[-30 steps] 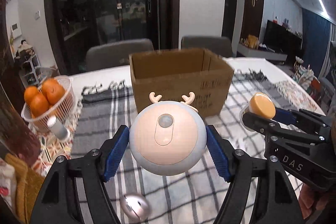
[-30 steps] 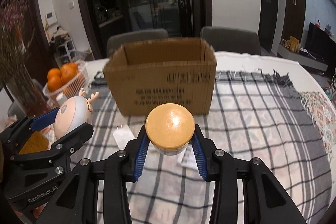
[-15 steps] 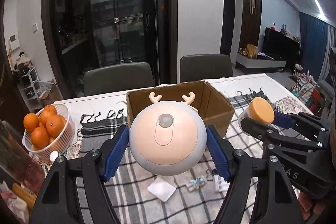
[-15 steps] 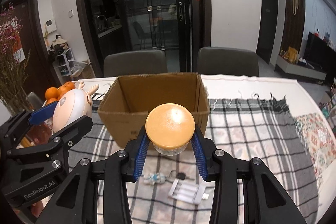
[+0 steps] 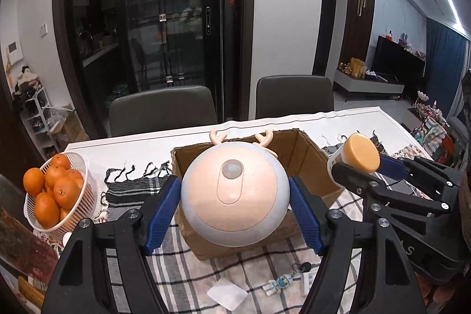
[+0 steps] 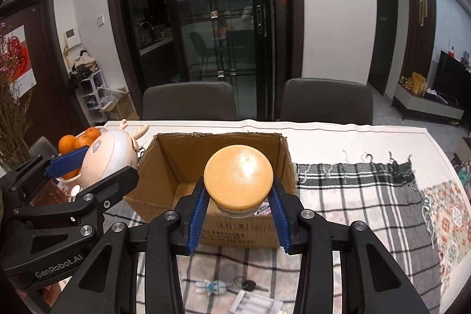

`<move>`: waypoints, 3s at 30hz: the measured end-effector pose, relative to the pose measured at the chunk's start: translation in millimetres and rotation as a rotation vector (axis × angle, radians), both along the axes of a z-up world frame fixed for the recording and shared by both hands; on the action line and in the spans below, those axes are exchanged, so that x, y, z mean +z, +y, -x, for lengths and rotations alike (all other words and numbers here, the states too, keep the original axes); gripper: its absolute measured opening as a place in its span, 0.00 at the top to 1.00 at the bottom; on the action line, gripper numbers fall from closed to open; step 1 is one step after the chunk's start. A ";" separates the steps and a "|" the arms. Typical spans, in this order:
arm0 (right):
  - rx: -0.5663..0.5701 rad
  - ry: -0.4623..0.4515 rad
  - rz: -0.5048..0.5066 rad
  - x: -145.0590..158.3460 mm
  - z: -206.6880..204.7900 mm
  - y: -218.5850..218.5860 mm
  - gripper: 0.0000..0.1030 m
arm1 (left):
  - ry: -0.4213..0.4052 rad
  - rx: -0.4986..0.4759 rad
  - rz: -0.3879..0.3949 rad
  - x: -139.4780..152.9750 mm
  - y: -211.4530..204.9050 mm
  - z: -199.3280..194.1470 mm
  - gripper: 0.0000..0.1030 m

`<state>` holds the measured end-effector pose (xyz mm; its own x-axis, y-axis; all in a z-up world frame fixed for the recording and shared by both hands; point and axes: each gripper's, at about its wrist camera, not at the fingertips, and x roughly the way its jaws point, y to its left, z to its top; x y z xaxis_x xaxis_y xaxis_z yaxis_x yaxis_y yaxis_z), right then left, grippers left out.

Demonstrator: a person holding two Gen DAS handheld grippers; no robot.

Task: Organize rigid objects
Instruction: 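Lift the lamp and jar and carry both over the cardboard box, then open both tools to drop the lamp and jar into the box, then move the left tool toward the silver egg-shaped object on the cloth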

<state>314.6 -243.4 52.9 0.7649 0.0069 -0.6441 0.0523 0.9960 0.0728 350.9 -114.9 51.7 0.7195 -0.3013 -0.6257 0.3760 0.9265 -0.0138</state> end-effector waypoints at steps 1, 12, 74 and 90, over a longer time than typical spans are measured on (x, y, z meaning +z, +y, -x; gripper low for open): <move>0.003 0.012 -0.001 -1.3 -7.2 -1.6 0.60 | 0.005 0.004 -0.007 -0.6 -1.3 -5.4 0.29; 0.034 0.169 -0.050 -29.5 -68.2 -14.3 0.60 | 0.144 0.022 -0.036 -20.1 -12.4 -58.6 0.28; 0.365 0.140 -0.006 -125.6 55.0 107.3 0.31 | 0.208 0.469 -0.146 -130.1 113.5 135.2 0.17; 0.458 0.229 0.093 -178.8 43.6 118.5 0.31 | 0.334 0.489 -0.065 -191.1 113.8 152.4 0.24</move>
